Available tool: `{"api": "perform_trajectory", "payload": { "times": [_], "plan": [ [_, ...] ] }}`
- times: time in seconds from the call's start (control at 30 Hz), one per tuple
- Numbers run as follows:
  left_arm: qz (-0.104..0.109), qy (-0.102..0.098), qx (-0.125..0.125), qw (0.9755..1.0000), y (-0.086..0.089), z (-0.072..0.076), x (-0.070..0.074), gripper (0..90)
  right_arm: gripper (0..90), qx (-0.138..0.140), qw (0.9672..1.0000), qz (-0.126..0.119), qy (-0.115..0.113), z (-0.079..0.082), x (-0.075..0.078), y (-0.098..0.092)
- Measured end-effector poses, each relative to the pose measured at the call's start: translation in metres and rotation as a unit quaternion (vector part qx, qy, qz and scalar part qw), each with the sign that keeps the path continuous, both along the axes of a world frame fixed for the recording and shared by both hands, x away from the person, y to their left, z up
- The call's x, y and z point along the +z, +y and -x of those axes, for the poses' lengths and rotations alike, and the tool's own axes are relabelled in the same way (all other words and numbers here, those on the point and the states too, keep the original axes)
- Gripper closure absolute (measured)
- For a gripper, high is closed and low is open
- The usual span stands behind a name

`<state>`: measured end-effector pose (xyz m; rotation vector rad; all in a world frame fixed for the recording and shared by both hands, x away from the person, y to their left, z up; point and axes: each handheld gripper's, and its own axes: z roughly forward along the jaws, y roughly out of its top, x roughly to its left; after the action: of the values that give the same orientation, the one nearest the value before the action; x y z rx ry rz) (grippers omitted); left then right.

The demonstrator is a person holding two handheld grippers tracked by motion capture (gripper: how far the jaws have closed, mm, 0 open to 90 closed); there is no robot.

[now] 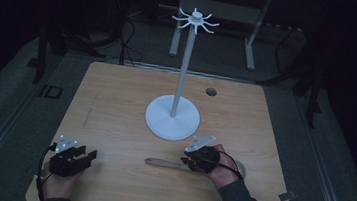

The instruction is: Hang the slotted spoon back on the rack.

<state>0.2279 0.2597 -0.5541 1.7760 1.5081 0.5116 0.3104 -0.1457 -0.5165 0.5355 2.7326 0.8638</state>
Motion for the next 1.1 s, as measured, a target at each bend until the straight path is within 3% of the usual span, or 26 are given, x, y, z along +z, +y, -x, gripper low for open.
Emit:
{"api": "perform_trajectory", "payload": {
  "times": [0.53,0.67,0.93,1.1],
  "plan": [
    [0.000,-0.001,0.000,1.0000,0.000,0.000,0.000,50.4,71.1,0.049,0.9970,0.043,0.042,-0.002,-0.018,0.010],
    [0.000,-0.001,0.000,1.0000,0.000,0.000,0.000,50.4,71.3,0.049,0.9959,0.055,0.052,-0.003,-0.022,0.011],
    [-0.001,0.000,0.000,1.0000,-0.001,0.000,0.000,50.4,71.0,0.057,0.9946,0.053,0.067,-0.007,-0.024,0.012],
    [-0.001,0.000,0.000,1.0000,-0.001,0.000,0.000,50.4,69.0,0.069,0.9921,0.072,0.075,-0.009,-0.025,0.016]
  ]
}}
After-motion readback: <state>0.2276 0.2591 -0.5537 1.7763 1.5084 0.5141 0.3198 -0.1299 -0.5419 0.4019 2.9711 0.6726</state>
